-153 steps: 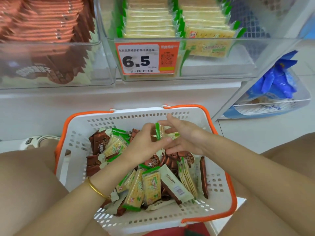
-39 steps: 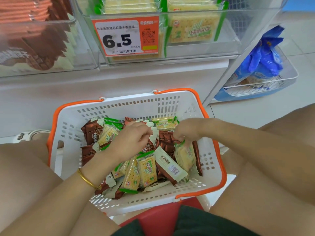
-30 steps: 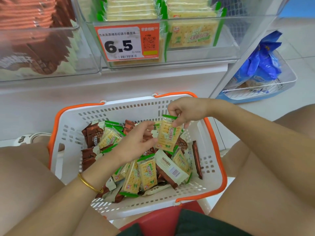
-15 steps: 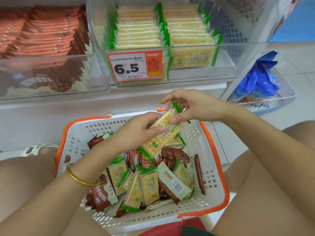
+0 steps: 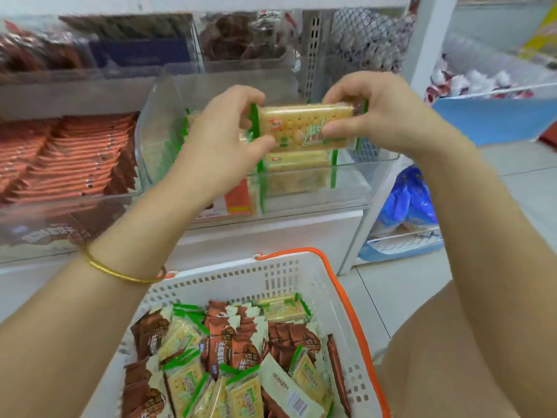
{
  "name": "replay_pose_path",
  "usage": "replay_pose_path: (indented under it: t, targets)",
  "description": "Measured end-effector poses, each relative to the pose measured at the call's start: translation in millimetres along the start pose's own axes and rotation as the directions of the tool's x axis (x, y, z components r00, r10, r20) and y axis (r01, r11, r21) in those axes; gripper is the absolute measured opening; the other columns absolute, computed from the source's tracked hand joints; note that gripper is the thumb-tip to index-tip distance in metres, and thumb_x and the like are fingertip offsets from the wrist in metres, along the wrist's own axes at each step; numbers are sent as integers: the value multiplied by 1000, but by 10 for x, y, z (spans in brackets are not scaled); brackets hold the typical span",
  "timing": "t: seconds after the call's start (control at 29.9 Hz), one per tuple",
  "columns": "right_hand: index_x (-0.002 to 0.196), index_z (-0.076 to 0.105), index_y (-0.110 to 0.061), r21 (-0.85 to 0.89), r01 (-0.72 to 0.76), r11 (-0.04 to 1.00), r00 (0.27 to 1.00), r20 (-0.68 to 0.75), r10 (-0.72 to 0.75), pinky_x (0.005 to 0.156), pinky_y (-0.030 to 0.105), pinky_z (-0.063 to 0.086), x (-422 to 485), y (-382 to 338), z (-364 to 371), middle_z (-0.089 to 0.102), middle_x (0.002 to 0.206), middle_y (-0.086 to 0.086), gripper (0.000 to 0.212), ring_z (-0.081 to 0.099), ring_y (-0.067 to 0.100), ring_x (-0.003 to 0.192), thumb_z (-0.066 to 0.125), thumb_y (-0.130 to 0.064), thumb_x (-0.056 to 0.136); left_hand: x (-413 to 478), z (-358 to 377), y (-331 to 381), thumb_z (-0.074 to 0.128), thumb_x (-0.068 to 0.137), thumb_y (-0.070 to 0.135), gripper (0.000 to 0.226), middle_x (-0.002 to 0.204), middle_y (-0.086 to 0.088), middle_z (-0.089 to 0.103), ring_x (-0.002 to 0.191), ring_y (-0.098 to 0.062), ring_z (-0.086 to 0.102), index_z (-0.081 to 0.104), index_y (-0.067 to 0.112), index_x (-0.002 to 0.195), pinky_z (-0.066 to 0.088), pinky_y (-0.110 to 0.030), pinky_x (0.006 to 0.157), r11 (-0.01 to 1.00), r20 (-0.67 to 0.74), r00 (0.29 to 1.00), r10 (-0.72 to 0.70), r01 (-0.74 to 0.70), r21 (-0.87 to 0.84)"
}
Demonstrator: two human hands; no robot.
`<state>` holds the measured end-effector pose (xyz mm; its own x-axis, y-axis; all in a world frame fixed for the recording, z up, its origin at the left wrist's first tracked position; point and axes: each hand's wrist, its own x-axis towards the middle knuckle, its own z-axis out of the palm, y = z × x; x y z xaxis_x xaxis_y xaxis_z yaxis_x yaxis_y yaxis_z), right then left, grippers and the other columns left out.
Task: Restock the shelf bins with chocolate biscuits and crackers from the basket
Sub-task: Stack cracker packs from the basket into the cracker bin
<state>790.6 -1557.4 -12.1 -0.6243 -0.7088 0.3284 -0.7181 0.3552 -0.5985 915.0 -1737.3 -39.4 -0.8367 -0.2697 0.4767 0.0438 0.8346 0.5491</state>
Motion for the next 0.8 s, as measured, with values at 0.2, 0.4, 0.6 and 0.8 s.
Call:
replay_pose_path:
  t: [0.2,0.4,0.6,0.8]
  targets:
    - [99,66,-12,-475,-2,880,957,253,139,70,25,35,313,418,295,54,89,1,32,54,22,89,80,-23,72,-162,234,-253,53,82,-3,45,123,-11,54,115,-25,51,55,9,126,33,-23,94,988,62,998,1,-10,154]
    - [90,54,-15,-668,71,741,929,314,194,65,31,37,464,387,450,56,93,2,25,49,24,84,72,-30,81,-335,226,-263,46,81,-1,37,113,-4,59,111,-21,51,62,11,111,35,-28,97,987,-60,992,109,-101,129]
    - [86,48,-10,-660,86,746,864,422,274,57,30,33,549,352,484,51,83,5,55,44,23,73,80,-49,65,-552,280,-297,48,81,-1,30,114,-4,59,111,-24,51,65,10,103,35,-40,96,969,-132,970,204,-181,168]
    - [87,47,-19,-590,40,806,988,146,58,71,35,42,227,60,293,50,94,1,36,50,23,86,77,-35,74,-868,311,-325,51,81,-3,24,113,-8,61,106,-27,53,68,6,97,35,-40,86,947,-137,951,277,-246,206]
